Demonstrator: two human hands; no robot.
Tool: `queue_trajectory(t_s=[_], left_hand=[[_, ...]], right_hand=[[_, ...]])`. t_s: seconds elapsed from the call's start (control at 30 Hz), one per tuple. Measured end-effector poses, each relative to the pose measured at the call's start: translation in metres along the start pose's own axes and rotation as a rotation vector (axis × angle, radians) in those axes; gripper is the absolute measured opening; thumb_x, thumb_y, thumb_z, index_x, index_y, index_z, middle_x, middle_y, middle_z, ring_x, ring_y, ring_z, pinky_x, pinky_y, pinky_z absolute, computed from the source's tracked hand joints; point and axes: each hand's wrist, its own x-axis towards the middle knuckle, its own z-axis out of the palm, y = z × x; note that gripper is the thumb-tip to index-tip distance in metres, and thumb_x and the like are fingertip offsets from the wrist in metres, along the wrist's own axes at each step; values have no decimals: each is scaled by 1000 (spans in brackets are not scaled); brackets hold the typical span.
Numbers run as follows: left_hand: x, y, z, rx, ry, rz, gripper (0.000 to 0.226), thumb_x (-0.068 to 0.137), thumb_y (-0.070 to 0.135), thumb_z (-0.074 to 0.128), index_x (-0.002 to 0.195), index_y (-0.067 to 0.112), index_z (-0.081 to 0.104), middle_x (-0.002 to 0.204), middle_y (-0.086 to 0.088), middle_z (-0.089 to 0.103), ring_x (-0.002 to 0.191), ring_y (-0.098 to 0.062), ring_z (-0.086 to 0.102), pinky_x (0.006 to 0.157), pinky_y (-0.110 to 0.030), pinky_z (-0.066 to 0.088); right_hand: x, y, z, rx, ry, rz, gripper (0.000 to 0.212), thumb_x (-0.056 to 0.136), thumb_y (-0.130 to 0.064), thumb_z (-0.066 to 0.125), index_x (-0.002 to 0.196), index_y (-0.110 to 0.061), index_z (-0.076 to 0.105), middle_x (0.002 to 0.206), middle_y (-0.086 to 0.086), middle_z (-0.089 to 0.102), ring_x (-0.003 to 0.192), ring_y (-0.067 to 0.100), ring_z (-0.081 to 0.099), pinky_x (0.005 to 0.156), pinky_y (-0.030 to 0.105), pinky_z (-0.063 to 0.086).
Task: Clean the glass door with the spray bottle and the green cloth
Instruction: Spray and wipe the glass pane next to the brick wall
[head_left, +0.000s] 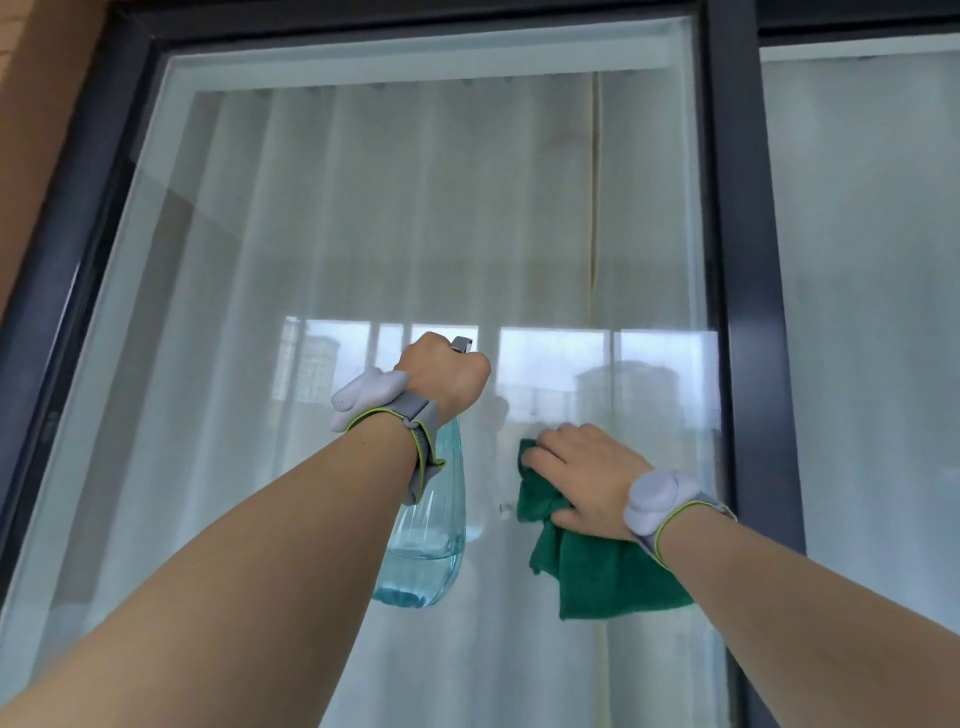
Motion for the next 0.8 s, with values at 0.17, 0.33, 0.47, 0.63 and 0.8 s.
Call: queue_trajectory(t_s=[0.17, 0.33, 0.47, 0.63, 0.8], left_hand=[[-17, 22, 31, -71, -90, 14, 11, 82, 16, 49, 73, 11, 47, 75, -7, 52, 63, -28, 44, 61, -28, 35], [-30, 45, 54, -100, -163, 49, 8, 78, 18, 49, 76, 10, 49, 78, -11, 58, 66, -28, 50, 64, -31, 39], [-45, 63, 78, -87, -213, 73, 9, 78, 18, 51, 78, 9, 52, 79, -11, 59, 67, -27, 52, 64, -30, 39], [-56, 64, 102, -80, -289, 67, 9, 74, 18, 49, 75, 10, 44, 77, -12, 53, 68, -25, 46, 64, -33, 33], [-65, 71, 127, -73, -313, 45, 10, 77, 19, 49, 74, 10, 45, 76, -11, 55, 68, -25, 48, 65, -32, 35]], right_hand=[[-32, -10, 9, 29, 11, -129, 53, 62, -40, 68, 109, -18, 57, 93, -2, 54, 74, 20, 50, 66, 31, 47], [-52, -6, 5, 17, -35, -221, 54, 63, -43, 64, 110, -19, 58, 95, -2, 55, 76, 19, 50, 67, 29, 45], [-81, -1, 4, 54, -70, -242, 54, 63, -45, 62, 110, -19, 57, 95, -3, 54, 77, 18, 50, 67, 28, 44], [-97, -2, 10, 88, -109, -237, 53, 64, -43, 63, 111, -18, 55, 95, -2, 53, 77, 19, 49, 68, 30, 46], [-109, 6, 16, 85, -157, -207, 55, 71, -43, 54, 120, -16, 55, 108, 2, 55, 86, 22, 48, 76, 34, 44]])
